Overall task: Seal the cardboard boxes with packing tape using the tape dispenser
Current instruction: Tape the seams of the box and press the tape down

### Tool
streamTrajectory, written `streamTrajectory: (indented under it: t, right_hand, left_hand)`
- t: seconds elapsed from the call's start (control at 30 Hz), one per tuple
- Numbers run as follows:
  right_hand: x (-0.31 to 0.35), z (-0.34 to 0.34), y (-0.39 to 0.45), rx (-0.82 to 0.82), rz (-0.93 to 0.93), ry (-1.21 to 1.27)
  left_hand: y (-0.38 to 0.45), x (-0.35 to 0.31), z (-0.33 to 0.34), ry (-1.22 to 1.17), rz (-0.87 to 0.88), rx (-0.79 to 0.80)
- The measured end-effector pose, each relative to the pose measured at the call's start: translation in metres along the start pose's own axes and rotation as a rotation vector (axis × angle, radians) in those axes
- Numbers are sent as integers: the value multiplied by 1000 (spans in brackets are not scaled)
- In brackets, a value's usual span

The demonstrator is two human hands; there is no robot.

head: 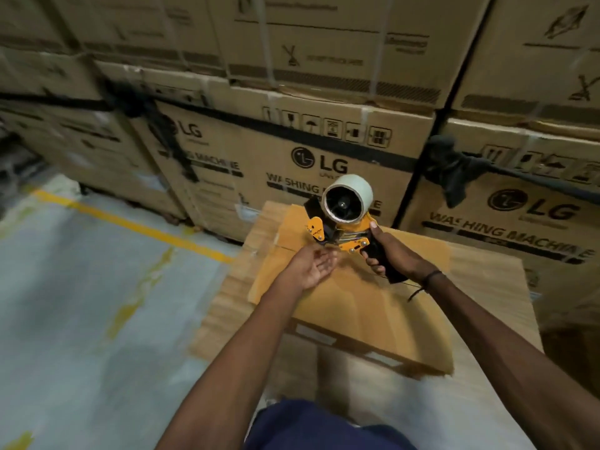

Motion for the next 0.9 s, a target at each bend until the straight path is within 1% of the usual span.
streamTrajectory:
  t: [0.17,0.27,0.37,0.5,0.57,0.63,0.73,0.8,0.9]
  right_hand:
    - [18,46,42,98,-32,-61]
    - [28,69,64,131,-51,-94]
    - [33,87,85,149,-60,-136]
    - [30,99,107,153,-42,-220]
    - [26,98,113,138,-17,-239]
    - [22,96,116,135,-1,-241]
    - [12,92,121,122,5,-254]
    - [7,90,124,103,4,-270]
    - [3,90,125,94,-4,-289]
  left_hand:
    - [11,-49,-67,166,153,-145]
    - [17,-75,-105,197,253,-259]
    - [23,-94,-131,166,324,-327]
    - [40,-112,-151,327,503,-488]
    - [49,-114,-153,399,542,-516]
    - [56,-112,-149,455,563,-509]
    - [66,-104,-145,464,576,-499]
    - [77,-98,-150,507,590,-527]
    - [91,-89,-163,457,628,-565]
Point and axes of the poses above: each hand's wrist, its own y-axis towards the middle knuckle, its own z-axis out of the palm, x = y × z, the point moved 4 cm from there along y, towards the middle knuckle, and after that the axes turned 6 degrees about -x, right-handed, at the moved point
